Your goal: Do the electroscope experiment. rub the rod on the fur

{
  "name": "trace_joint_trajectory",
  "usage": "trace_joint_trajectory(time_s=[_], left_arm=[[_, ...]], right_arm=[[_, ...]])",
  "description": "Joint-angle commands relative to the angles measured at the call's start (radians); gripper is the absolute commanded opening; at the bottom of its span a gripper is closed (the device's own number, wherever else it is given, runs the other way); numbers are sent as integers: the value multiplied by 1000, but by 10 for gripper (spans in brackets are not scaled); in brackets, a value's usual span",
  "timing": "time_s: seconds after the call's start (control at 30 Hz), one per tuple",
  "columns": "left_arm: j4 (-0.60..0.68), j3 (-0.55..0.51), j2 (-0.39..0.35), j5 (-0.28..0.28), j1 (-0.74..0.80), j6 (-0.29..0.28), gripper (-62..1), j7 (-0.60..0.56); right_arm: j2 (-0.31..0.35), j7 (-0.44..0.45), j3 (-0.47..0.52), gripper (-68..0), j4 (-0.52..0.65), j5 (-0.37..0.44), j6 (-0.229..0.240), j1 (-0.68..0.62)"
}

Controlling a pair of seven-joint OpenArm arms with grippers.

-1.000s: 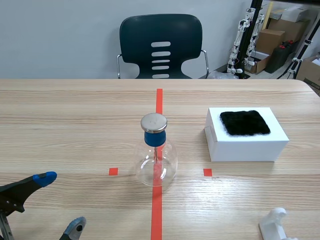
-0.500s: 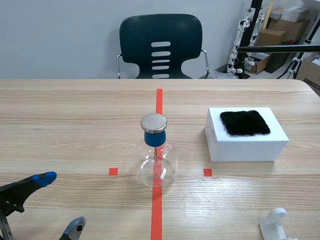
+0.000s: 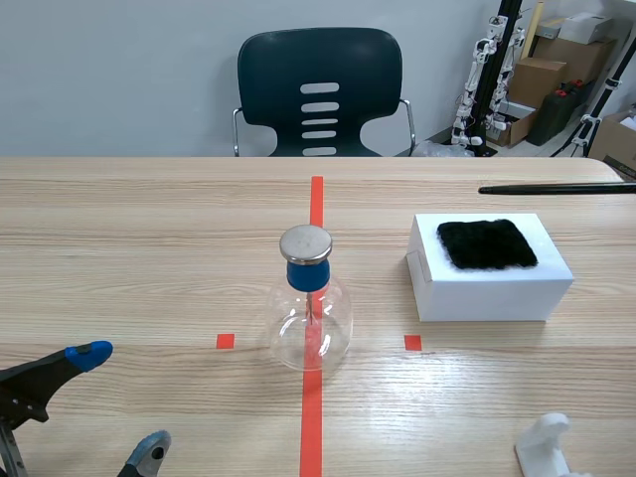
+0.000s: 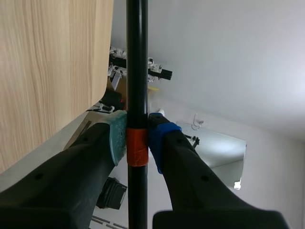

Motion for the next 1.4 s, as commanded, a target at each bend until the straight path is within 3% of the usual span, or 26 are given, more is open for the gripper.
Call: trace_joint_trajectory(time_s=[0.0,0.37,0.53,0.73,1.03,1.2,1.37], left_arm=[[10,1,2,-6,-5,-1,14,-18],[10,1,2,-6,-5,-1,14,-18],[10,1,2,-6,-5,-1,14,-18],[10,1,2,-6,-5,-1,14,-18],[10,1,2,-6,-5,-1,14,-18],[10,1,2,-6,-5,-1,14,-18],[10,1,2,-6,-5,-1,14,-18]], right_arm=[[16,-1,13,-660,10,-3,-17,18],[-31,3,11,-660,-68,-131,-26,35],[-27,2,11,-660,-75,-167,-95,44],[-28,-20,11,-660,-75,-301,-101,66],[-74,-13,-24,-660,-75,-337,-102,132],[-21,-50,-24,-660,-98,-326,-103,85],[4,-43,-24,-660,-117,-310,-150,69]])
